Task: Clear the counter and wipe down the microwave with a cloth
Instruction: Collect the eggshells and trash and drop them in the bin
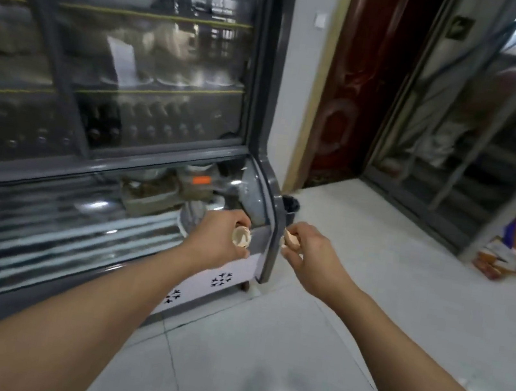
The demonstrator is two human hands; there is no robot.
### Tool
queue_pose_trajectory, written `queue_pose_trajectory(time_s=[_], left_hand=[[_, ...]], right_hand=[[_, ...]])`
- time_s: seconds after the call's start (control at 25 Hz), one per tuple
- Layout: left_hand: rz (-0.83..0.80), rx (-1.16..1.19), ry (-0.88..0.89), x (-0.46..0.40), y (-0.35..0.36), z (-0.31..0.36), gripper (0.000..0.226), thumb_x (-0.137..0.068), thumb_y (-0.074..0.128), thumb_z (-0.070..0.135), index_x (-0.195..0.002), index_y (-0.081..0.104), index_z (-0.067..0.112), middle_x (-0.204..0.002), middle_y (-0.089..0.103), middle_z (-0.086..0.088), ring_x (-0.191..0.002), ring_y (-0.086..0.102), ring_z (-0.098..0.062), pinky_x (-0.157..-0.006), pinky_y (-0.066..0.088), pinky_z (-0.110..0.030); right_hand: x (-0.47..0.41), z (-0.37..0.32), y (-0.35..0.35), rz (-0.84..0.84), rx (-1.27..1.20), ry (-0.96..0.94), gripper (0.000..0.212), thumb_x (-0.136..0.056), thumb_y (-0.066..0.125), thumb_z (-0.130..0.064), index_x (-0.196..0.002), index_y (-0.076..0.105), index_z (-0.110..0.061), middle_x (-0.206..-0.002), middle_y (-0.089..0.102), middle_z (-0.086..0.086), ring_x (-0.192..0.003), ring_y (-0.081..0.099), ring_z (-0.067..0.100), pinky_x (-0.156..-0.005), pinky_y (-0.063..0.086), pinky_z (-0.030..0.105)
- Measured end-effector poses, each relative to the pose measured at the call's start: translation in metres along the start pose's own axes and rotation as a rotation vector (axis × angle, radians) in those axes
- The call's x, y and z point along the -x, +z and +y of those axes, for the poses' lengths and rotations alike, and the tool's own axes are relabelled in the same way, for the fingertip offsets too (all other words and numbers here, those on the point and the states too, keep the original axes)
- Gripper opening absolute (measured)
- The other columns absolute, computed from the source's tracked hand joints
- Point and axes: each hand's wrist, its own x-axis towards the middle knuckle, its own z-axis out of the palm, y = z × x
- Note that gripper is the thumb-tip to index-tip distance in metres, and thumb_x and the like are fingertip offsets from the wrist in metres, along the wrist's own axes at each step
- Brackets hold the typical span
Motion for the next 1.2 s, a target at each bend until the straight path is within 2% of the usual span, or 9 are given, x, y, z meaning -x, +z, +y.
queue_pose_trajectory(time_s=[0.08,0.2,0.44,0.64,0.72,0.88,1.08,1.2], left_hand=[[-0.040,-0.014,0.053,-0.027,0.027,0.032,0.046,-0.068,0.081,0.024,-0.110,0.061,0.023,-0.098,0.060,0.008,-0.083,0.048,-0.004,-0.066,0.032,-0.008],[-0.111,-0.011,0.126,-0.072,0.066,0.071,0.046,-0.068,0.080,0.022,-0.110,0.061,0.022,-0.104,0.064,0.004,-0.092,0.057,-0.012,-0.072,0.041,-0.019],[-0.177,0.028,0.230,-0.192,0.122,0.129,0.051,-0.068,0.081,0.025,-0.115,0.060,0.020,-0.105,0.063,0.003,-0.088,0.055,-0.010,-0.071,0.039,-0.018],[-0.211,0.012,0.277,-0.294,0.158,0.174,0.050,-0.069,0.081,0.026,-0.114,0.059,0.019,-0.107,0.065,0.000,-0.093,0.059,-0.015,-0.079,0.050,-0.028],[-0.219,0.000,0.278,-0.328,0.174,0.190,0.049,-0.069,0.081,0.026,-0.113,0.059,0.020,-0.106,0.065,0.000,-0.092,0.059,-0.016,-0.078,0.050,-0.028],[-0.197,0.002,0.262,-0.390,0.205,0.224,0.050,-0.067,0.082,0.028,-0.111,0.059,0.023,-0.105,0.064,0.003,-0.089,0.055,-0.012,-0.074,0.040,-0.021],[-0.112,0.008,0.191,-0.474,0.251,0.271,0.051,-0.068,0.082,0.028,-0.114,0.060,0.022,-0.109,0.064,0.003,-0.092,0.053,-0.011,-0.076,0.039,-0.020],[-0.058,0.008,0.108,-0.517,0.274,0.296,0.052,-0.067,0.083,0.028,-0.113,0.061,0.022,-0.109,0.065,0.003,-0.094,0.057,-0.013,-0.077,0.042,-0.022]], right_hand=[[0.003,0.038,-0.025,0.032,0.009,0.083,0.020,-0.091,0.057,-0.017,-0.109,0.052,-0.011,-0.110,0.056,0.008,-0.094,0.054,0.023,-0.081,0.045,0.033],[-0.003,0.088,-0.057,0.075,0.036,0.171,0.021,-0.091,0.057,-0.017,-0.110,0.052,-0.010,-0.112,0.056,0.010,-0.097,0.054,0.027,-0.085,0.046,0.037],[-0.061,0.180,-0.109,0.150,0.039,0.270,0.023,-0.092,0.056,-0.018,-0.113,0.051,-0.012,-0.114,0.055,0.008,-0.097,0.054,0.024,-0.082,0.045,0.032],[-0.117,0.251,-0.151,0.176,0.043,0.329,0.020,-0.092,0.055,-0.017,-0.111,0.050,-0.012,-0.112,0.055,0.008,-0.096,0.054,0.025,-0.081,0.045,0.033],[-0.137,0.278,-0.167,0.181,0.039,0.342,0.019,-0.092,0.055,-0.016,-0.110,0.051,-0.011,-0.112,0.055,0.009,-0.096,0.054,0.026,-0.083,0.046,0.035],[-0.177,0.338,-0.199,0.166,0.048,0.335,0.019,-0.093,0.054,-0.015,-0.110,0.051,-0.010,-0.113,0.055,0.009,-0.098,0.054,0.026,-0.085,0.047,0.037],[-0.247,0.436,-0.239,0.115,0.082,0.257,0.020,-0.093,0.054,-0.020,-0.113,0.050,-0.014,-0.112,0.055,0.006,-0.091,0.052,0.022,-0.073,0.040,0.028],[-0.290,0.489,-0.262,0.057,0.070,0.190,0.019,-0.093,0.056,-0.020,-0.110,0.051,-0.016,-0.110,0.055,0.005,-0.090,0.052,0.021,-0.072,0.039,0.027]])
